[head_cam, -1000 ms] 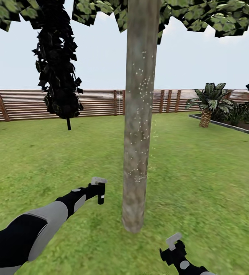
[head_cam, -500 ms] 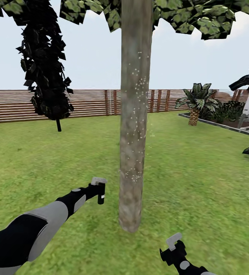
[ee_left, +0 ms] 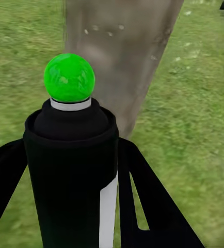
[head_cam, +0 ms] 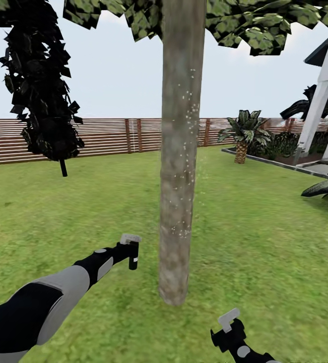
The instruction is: In the garden, pick up the pesticide atomizer on the floor and spray pesticide onto both trees until each tree trunk is fully covered.
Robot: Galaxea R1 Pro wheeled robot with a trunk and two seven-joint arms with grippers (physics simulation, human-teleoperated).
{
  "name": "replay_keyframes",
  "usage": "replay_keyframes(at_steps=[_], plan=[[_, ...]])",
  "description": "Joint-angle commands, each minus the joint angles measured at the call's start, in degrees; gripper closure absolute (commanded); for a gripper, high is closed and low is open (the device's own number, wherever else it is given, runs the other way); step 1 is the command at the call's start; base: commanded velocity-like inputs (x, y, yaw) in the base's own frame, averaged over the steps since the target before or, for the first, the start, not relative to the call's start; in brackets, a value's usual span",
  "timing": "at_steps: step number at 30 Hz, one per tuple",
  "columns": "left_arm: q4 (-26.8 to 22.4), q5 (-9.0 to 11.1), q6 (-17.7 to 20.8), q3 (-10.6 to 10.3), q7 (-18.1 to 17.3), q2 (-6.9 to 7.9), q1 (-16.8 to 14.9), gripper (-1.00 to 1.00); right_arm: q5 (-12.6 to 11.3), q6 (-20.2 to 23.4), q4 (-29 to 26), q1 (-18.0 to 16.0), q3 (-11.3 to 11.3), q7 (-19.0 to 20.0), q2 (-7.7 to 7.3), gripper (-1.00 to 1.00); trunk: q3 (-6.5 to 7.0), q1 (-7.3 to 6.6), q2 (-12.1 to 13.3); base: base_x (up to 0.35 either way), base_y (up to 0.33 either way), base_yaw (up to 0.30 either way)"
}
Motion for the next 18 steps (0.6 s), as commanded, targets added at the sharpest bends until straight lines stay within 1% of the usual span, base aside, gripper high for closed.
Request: replay_keyframes(at_steps=[1,3,6,18], plan=[[0.0,0.0,0.0,0.1,0.0,0.0,0.0,1.0,0.0,0.0,0.0,0.0,0.0,0.0,-0.03,-1.0,0.0,0.0,0.0,0.0,0.344,-0.053],[0.0,0.0,0.0,0.1,0.0,0.0,0.0,1.0,0.0,0.0,0.0,0.0,0.0,0.0,-0.01,-1.0,0.0,0.0,0.0,0.0,0.344,-0.045],[0.0,0.1,0.0,0.1,0.0,0.0,0.0,1.0,0.0,0.0,0.0,0.1,0.0,0.0,-0.03,-1.0,0.0,0.0,0.0,0.0,0.343,-0.152],[0.0,0.1,0.0,0.1,0.0,0.0,0.0,1.0,0.1,0.0,0.0,0.1,0.0,0.0,-0.06,-1.0,0.0,0.0,0.0,0.0,0.335,-0.28]])
